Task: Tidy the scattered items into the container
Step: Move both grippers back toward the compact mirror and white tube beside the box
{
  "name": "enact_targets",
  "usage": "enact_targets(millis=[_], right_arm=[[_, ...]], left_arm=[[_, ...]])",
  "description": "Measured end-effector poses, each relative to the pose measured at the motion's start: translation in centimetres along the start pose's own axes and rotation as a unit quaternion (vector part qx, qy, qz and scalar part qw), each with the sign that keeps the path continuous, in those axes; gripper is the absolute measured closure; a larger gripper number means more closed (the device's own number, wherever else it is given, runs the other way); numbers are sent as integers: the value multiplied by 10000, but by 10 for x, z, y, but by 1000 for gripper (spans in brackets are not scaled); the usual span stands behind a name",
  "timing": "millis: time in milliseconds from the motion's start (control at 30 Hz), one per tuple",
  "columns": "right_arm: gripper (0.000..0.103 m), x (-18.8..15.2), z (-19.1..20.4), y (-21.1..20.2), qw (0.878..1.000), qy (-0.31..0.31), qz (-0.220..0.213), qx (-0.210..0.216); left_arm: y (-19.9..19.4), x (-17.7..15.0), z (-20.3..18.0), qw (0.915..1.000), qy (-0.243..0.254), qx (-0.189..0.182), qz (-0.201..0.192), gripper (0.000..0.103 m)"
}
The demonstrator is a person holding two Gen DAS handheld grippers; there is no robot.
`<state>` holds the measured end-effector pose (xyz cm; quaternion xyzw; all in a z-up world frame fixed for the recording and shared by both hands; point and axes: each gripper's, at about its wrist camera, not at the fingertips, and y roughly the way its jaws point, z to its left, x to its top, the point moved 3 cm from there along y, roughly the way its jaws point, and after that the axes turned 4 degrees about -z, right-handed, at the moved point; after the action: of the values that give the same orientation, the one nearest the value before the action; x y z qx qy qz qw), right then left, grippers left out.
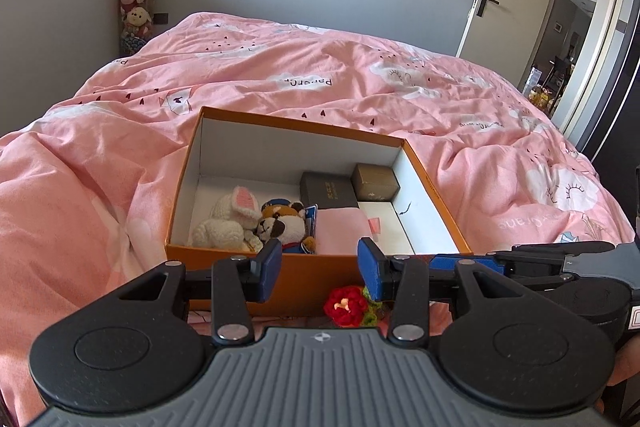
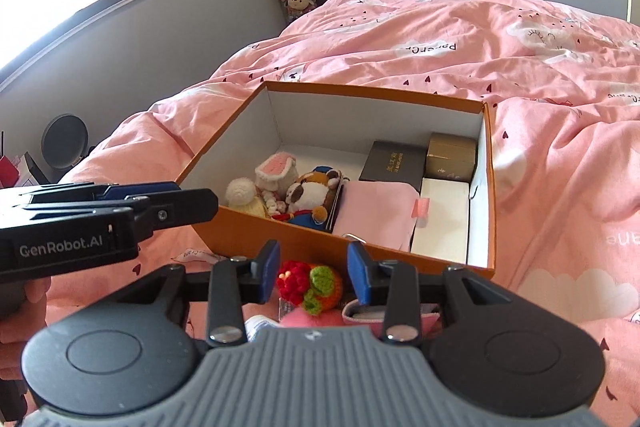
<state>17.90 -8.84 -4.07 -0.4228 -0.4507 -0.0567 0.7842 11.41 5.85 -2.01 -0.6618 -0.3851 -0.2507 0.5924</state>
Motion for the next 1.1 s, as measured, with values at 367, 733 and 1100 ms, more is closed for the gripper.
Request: enact_targets(millis=[367, 733, 1100], right_arm=[[55, -25, -2, 0, 9988, -100, 449, -192], [56, -44, -9, 4, 9954, -176, 880, -340], [57, -54, -10, 8, 9918, -282, 1184, -400]], left_arm=[[-1, -29, -1, 9991, 76, -82, 399, 54], [3, -55, 7, 9963, 71, -94, 851, 54], [1, -75, 17, 9930, -86, -40, 1175, 54]])
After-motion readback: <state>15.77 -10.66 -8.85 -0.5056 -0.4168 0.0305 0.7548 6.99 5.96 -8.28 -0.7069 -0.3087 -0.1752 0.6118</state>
